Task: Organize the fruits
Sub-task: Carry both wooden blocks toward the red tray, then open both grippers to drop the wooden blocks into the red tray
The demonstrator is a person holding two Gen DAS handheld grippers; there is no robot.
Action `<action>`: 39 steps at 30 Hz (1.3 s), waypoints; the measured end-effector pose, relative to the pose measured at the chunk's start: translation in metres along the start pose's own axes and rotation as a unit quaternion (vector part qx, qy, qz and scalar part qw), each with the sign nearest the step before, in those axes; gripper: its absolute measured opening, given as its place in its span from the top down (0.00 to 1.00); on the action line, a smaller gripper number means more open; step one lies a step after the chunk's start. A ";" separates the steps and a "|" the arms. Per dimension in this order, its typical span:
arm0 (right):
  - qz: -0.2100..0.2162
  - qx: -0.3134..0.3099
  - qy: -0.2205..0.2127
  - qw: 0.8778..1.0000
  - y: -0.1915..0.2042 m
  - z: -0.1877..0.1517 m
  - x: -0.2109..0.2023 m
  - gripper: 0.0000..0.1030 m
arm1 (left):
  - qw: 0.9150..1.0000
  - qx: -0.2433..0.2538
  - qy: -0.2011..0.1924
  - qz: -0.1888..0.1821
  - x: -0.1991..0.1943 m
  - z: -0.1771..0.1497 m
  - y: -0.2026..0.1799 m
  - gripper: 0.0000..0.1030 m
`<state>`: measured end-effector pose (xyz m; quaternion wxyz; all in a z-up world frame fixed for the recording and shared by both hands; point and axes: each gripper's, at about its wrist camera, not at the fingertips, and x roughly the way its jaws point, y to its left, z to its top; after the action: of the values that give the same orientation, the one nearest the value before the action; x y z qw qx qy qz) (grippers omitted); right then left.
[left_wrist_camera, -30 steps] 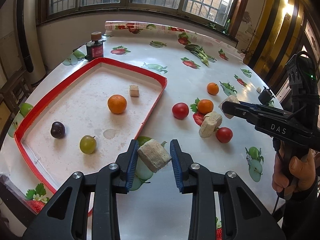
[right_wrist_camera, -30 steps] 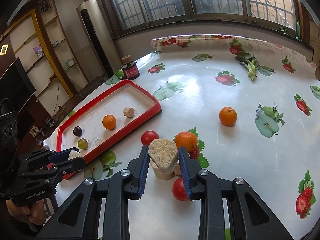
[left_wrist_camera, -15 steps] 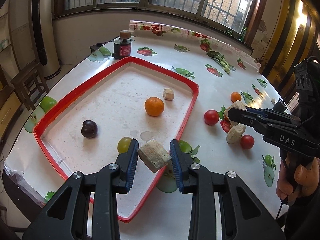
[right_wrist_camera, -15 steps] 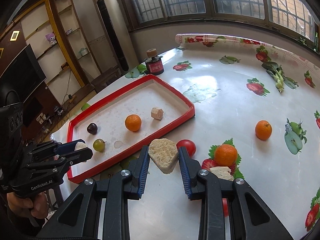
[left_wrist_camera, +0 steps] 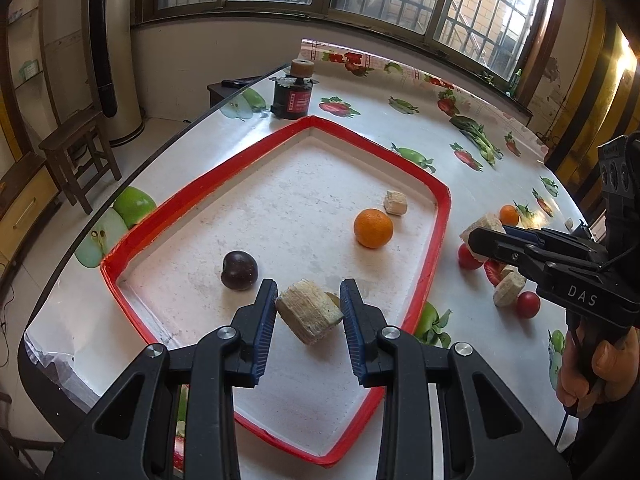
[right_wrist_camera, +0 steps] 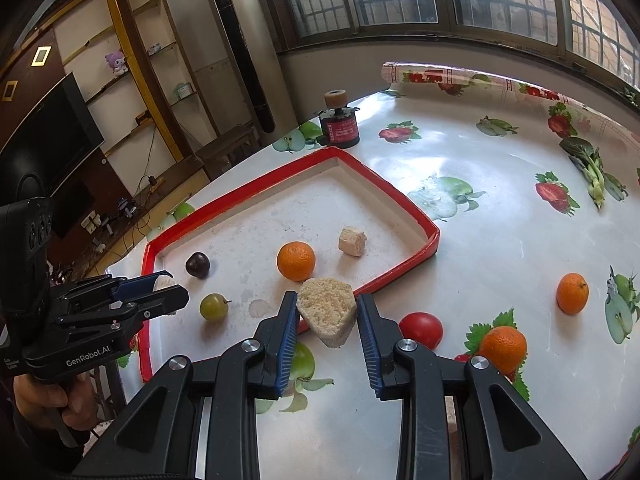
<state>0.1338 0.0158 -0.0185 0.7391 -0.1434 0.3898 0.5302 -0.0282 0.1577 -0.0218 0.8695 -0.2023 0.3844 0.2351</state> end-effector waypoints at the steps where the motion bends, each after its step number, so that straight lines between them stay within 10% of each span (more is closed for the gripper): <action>1: 0.003 0.000 0.001 1.000 0.000 0.002 0.003 0.71 | 1.000 -0.004 -0.001 0.002 0.000 0.002 0.004 0.71; 22: -0.010 -0.007 0.034 0.999 -0.001 0.078 0.101 0.71 | 0.999 -0.010 0.025 0.045 0.065 0.067 0.030 0.71; 39: -0.018 -0.017 0.066 0.998 -0.009 0.070 0.130 0.62 | 0.994 -0.013 0.079 0.070 0.091 0.062 0.029 0.66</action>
<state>0.1887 0.1437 -0.0690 0.7187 -0.1975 0.4257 0.5130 0.0451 0.2372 -0.0576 0.8150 -0.2042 0.4618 0.2841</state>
